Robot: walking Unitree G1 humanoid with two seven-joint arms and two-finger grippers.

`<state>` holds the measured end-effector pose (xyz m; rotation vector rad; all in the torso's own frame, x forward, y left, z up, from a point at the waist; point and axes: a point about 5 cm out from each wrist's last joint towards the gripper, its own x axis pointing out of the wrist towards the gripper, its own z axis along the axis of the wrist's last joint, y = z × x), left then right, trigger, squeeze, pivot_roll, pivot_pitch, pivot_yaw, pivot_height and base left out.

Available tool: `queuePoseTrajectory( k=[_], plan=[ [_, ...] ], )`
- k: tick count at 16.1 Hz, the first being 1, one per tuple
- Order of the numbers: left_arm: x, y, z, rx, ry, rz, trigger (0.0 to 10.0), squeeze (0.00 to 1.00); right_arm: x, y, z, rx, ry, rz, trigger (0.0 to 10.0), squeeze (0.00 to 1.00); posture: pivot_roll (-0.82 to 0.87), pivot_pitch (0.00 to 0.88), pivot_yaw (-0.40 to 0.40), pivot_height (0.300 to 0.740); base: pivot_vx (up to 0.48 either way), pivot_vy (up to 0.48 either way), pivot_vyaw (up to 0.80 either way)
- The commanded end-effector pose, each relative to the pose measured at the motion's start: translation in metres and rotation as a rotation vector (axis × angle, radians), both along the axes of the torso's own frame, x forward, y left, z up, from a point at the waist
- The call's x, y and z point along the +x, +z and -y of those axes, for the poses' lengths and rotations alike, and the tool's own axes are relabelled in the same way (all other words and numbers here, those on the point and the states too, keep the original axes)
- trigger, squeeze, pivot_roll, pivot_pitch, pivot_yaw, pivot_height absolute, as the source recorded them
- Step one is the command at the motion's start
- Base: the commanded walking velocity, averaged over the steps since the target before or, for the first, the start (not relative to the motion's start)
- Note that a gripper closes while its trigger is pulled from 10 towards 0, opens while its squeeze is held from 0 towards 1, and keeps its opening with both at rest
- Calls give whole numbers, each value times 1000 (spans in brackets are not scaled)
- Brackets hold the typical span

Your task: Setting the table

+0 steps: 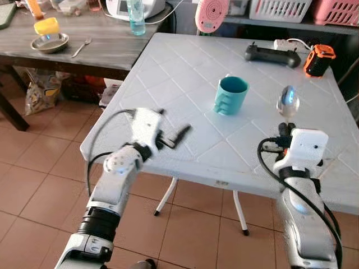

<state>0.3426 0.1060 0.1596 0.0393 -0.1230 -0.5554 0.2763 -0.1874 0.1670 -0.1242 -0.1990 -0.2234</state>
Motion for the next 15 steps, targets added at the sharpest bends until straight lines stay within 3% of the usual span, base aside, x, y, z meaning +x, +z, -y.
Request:
queuePoseTrajectory(
  k=[1,2,4,6,15],
  plan=[
    [4,-1,-10,1,93,2,10000,0,-4,8,0,-20,-3,39,0,0,182,94,-27,740,0,0,0],
    [6,-5,-15,-24,138,-29,10000,0,-5,8,1,-36,-2,36,314,0,181,93,-29,740,0,0,0],
    [8,-5,-24,-43,230,-23,10000,0,-6,6,2,-44,-6,24,10000,0,179,92,-33,740,0,0,0],
    [9,-6,-26,-87,262,-34,10000,0,-8,3,5,-38,-22,13,10000,0,179,93,-37,740,0,0,0],
    [9,-11,-30,-92,245,-67,10000,0,-16,-1,8,14,-39,17,10000,0,173,99,-27,740,0,56,0]
  ],
)
